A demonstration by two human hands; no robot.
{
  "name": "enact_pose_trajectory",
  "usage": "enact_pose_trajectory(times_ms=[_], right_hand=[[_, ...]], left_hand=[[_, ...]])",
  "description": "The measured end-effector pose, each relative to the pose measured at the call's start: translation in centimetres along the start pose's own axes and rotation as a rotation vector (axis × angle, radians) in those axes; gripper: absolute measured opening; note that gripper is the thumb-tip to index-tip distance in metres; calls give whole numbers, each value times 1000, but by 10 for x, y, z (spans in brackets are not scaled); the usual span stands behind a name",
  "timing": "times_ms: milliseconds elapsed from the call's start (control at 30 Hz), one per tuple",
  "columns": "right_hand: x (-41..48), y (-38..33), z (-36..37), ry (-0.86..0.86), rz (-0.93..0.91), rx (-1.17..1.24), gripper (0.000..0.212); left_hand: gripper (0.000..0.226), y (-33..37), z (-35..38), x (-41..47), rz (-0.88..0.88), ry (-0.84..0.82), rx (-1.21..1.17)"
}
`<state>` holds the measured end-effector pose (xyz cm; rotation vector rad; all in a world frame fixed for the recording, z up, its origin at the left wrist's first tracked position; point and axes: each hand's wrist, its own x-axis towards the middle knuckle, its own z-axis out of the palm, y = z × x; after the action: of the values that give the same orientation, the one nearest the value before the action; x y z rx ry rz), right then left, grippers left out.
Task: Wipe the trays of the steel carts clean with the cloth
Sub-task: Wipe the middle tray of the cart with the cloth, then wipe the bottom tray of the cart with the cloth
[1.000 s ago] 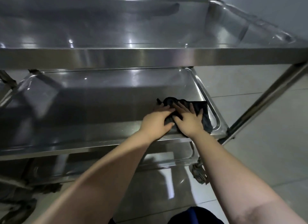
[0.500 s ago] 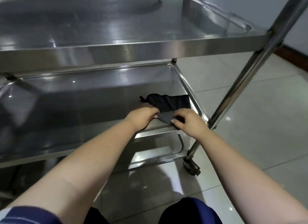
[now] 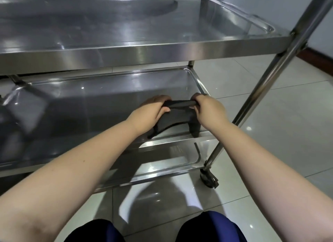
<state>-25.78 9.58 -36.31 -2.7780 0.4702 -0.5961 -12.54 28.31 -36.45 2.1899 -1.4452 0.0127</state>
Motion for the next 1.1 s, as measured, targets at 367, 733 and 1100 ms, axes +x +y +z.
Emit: enact_pose_trajectory(times_ms=[367, 733, 1100], right_hand=[[-49, -17, -62, -188, -124, 171, 6], [-166, 36, 28, -518, 42, 20, 30], [-206, 67, 162, -364, 137, 148, 17]], left_hand=[[17, 39, -39, -46, -55, 103, -307], [20, 41, 110, -111, -110, -337, -173], [37, -23, 196, -134, -298, -246, -125]])
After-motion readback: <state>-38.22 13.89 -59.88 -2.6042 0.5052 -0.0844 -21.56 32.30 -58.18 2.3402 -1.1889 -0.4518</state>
